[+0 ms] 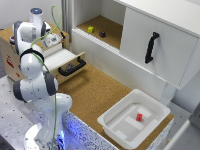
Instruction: Push down the green button to turn on the green light
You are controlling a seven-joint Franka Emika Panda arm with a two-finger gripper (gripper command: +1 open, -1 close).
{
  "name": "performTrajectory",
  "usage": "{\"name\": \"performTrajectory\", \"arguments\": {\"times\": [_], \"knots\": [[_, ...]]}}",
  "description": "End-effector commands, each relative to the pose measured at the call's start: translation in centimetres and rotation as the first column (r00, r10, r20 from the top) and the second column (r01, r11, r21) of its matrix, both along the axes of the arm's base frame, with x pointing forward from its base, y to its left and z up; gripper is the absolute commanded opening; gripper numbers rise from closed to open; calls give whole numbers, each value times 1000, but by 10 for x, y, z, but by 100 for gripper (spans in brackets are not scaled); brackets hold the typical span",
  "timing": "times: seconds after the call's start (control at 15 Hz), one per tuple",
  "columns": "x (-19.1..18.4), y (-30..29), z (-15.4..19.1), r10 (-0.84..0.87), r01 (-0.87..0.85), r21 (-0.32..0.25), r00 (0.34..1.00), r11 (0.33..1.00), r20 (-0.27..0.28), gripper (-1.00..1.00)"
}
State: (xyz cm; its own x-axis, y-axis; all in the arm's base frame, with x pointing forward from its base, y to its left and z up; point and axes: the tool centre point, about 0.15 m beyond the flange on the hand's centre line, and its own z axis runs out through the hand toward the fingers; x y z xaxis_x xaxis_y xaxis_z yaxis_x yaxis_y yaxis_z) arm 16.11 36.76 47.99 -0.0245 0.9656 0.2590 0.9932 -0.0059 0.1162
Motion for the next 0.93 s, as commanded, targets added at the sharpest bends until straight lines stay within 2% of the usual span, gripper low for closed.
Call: {"name": "performTrajectory", "arguments": {"times": [0.0,0.27,0.87], "knots": [[7,47,17,63,-77,-106,990,991,-127,-100],[10,63,19,104,-119,-116,986,986,-129,-100],[10,84,1,112,-134,-135,981,982,-157,-100]]}}
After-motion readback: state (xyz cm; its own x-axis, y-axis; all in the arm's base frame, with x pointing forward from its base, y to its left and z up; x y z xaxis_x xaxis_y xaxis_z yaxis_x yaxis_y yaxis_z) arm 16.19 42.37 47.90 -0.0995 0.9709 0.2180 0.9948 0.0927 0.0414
